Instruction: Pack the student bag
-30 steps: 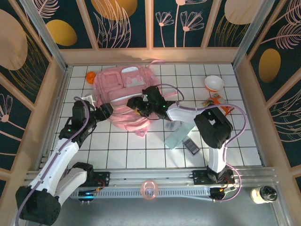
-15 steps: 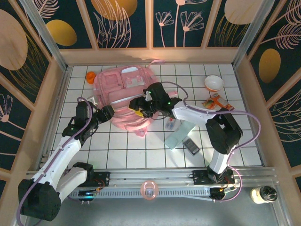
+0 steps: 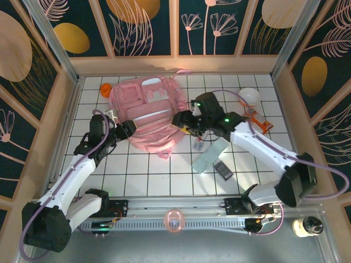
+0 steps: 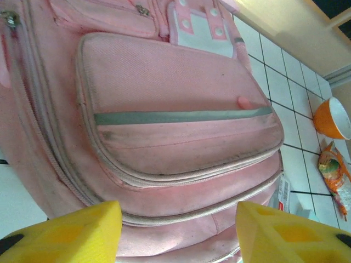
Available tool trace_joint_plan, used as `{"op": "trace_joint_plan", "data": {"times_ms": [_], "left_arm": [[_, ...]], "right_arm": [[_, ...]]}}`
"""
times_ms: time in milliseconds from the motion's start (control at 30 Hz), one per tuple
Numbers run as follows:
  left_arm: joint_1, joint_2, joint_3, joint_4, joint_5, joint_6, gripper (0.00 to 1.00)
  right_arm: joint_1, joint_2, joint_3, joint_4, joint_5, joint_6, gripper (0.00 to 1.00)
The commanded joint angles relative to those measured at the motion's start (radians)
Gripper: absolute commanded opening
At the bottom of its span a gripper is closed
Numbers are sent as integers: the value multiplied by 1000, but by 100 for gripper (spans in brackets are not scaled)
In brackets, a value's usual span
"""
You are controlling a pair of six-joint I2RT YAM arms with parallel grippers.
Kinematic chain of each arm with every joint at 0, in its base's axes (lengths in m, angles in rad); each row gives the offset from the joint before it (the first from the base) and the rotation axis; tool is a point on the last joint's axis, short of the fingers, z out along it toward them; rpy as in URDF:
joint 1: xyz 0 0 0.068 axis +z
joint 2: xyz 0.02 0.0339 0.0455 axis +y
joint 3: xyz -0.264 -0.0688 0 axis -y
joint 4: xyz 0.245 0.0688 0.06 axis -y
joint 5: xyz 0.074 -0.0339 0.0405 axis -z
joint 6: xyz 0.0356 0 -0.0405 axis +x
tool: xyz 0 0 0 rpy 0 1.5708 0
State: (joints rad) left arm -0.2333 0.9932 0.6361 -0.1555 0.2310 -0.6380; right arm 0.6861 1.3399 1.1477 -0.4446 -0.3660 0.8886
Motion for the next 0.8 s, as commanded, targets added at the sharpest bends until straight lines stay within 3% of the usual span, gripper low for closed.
{"op": "trace_joint_plan", "data": {"times_ms": [0, 167, 367, 767], "left_arm": [[-26, 26, 22, 46, 28, -13, 56], [-71, 79, 24, 85, 21, -13, 57], [-99, 118, 27, 129, 20, -22, 57], [-110, 151, 24, 162, 25, -28, 57]], "right_arm": [[-55, -115, -77, -225, 118, -22, 60], [-91, -276, -196, -379, 189, 28, 61], [-82, -399, -346, -438, 181, 123, 61], [16, -425, -452, -481, 229, 234, 63]]}}
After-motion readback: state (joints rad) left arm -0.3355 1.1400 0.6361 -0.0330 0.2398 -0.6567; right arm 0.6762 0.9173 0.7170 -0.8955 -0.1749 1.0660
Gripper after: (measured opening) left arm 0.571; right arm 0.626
